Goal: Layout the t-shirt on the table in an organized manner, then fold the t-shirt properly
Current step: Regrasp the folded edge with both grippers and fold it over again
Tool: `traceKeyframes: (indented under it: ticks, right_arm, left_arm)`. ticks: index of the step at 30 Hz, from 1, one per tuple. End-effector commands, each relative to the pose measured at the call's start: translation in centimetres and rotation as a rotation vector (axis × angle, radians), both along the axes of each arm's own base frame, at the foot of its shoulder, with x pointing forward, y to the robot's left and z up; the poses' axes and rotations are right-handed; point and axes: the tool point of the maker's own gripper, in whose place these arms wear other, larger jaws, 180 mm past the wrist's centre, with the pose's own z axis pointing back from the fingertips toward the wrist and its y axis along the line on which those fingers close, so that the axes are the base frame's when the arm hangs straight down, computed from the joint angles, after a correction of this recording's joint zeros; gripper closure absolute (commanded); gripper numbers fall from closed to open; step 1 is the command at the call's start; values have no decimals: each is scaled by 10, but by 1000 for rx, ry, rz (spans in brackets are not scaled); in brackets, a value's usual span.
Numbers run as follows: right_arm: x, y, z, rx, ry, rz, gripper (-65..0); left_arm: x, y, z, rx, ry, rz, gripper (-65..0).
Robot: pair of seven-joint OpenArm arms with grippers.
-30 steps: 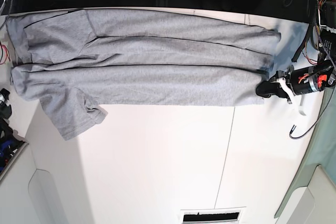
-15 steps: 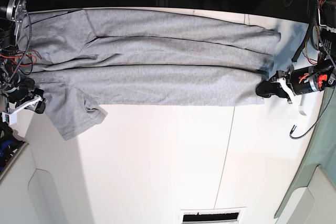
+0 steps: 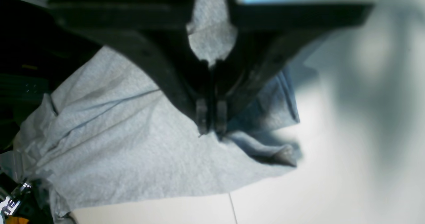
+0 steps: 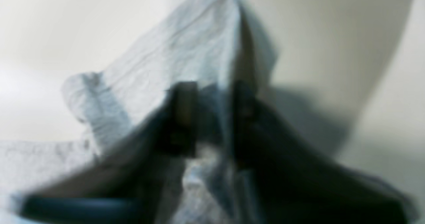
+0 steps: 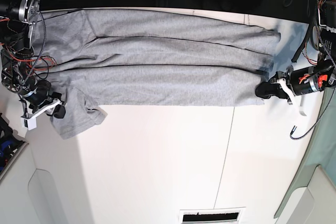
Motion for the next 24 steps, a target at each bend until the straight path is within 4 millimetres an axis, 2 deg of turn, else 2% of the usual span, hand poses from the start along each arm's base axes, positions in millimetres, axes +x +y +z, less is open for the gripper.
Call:
traceKeyframes:
  ticks: [1,2,6,10,16,19,24]
  right_arm:
    - [11,-8,14,-16,-33,-3,-18]
    - [12,-10,16,-21,-39,-3,0]
    - [17,-18,29,-46,-45,12,0]
    - [7,-25,51,-45,-37,37,0]
    - [-24,-32,105,-78,-129,75,0]
    - [-47,-34,120,-82,-124,104,0]
    - [-78,-36,135,-95,-144,121,0]
  left_arm:
    - [12,5,16,-2,-56,2,0]
    - [13,5,17,-2,-57,2,0]
    - [12,5,19,-5,-48,-8,0]
    - [0,3,28,-37,3,-64,0]
    - [-6,11,57,26,-43,-143,0]
    - [-15,12,64,73,-53,-191,0]
    - [-35,15,60,113,-16,-232,0]
